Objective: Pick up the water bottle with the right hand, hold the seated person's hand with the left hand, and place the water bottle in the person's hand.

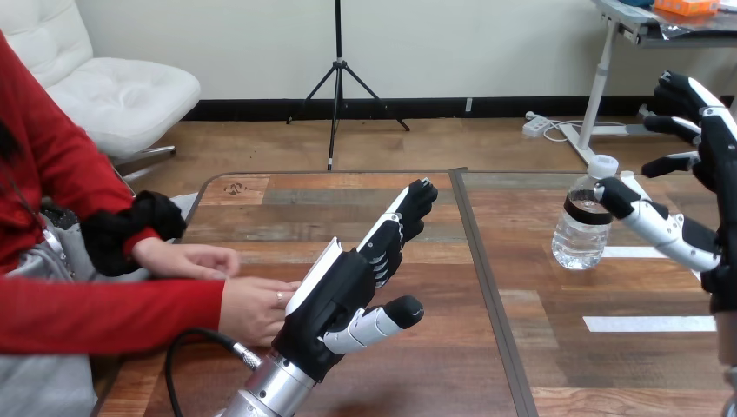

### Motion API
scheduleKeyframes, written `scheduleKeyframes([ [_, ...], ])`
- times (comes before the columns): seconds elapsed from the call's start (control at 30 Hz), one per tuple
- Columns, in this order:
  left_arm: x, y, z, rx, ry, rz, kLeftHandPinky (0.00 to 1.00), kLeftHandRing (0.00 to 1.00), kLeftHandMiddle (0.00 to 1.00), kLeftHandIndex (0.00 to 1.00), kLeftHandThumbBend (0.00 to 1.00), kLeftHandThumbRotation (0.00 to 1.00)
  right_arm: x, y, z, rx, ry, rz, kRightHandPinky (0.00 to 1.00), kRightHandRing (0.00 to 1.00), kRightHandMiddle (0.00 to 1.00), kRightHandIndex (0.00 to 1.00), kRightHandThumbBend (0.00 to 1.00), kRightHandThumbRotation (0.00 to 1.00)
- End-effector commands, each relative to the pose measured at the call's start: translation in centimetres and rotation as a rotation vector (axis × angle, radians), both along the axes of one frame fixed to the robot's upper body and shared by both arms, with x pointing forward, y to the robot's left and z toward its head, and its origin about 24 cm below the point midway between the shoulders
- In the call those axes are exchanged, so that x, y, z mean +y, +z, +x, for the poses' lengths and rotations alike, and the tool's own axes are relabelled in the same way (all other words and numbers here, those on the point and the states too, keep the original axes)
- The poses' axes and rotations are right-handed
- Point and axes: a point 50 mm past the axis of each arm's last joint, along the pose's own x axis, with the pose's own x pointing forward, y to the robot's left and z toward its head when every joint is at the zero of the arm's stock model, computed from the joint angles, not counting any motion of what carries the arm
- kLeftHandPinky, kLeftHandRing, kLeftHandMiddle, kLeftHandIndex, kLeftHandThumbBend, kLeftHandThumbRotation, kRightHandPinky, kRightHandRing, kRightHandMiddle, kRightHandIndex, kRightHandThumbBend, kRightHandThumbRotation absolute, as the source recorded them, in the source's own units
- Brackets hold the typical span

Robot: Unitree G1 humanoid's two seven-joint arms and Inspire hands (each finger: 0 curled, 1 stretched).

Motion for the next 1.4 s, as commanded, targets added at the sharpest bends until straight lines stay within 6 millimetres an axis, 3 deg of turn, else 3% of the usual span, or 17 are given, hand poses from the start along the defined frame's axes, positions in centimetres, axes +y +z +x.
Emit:
scheduleKeyframes([
  [0.0, -0.2, 1.3, 1.0, -0.054, 0.006, -0.015, 1.0, 1.0, 1.0, 1.0, 1.0, 0.77, -0.7, 3.3, 1.3, -0.075, -0.017, -0.069, 0.6, 0.82, 0.89, 0.89, 1.0, 0.69],
  [1.37, -0.3, 1.1, 0.7, -0.047, 0.002, -0.034, 1.0, 1.0, 1.0, 1.0, 1.0, 0.76, -5.4, 2.2, 7.6, 0.259, -0.145, -0.201, 0.73, 0.85, 0.85, 0.88, 1.0, 0.66],
])
